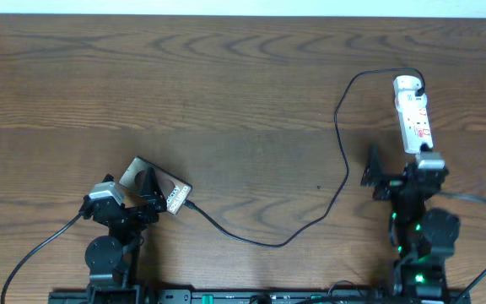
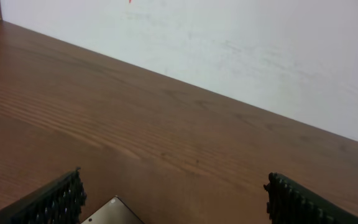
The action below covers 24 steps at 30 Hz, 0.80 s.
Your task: Plug charger to phone and switch on socket
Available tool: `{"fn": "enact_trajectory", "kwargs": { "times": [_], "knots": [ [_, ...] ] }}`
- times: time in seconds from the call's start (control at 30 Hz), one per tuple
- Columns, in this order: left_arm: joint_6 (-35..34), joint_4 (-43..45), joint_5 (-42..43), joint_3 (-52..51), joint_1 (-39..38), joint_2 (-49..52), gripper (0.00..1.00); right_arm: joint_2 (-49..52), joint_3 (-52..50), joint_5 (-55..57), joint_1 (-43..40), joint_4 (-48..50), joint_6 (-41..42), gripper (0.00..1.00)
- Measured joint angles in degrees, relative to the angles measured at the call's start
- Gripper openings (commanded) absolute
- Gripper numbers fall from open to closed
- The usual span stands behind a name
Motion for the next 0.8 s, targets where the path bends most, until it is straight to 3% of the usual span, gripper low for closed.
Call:
{"fn": "enact_trajectory", "kwargs": {
  "times": [0.13, 0.37, 0.5, 0.8],
  "knots": [
    [0.0, 0.04, 0.02, 0.0, 0.0, 0.0, 0.91, -6.45, -5.57, 0.0, 0.0, -2.71, -0.48, 0.99],
    [0.0, 0.0, 0.15, 0.0, 0.0, 0.0, 0.91, -19.32, -6.56, 0.48, 0.02, -20.68, -2.01, 0.99],
    [0.0, 0.0, 0.13, 0.0, 0.0, 0.02, 0.91, -26.03, -6.54, 1.27, 0.0, -20.39, -2.67, 0.99],
    [0.0, 0.0, 0.13, 0.0, 0.0, 0.02, 0.91, -26.77, -6.54, 1.66, 0.0, -20.76, -3.26, 0.99]
  ]
}}
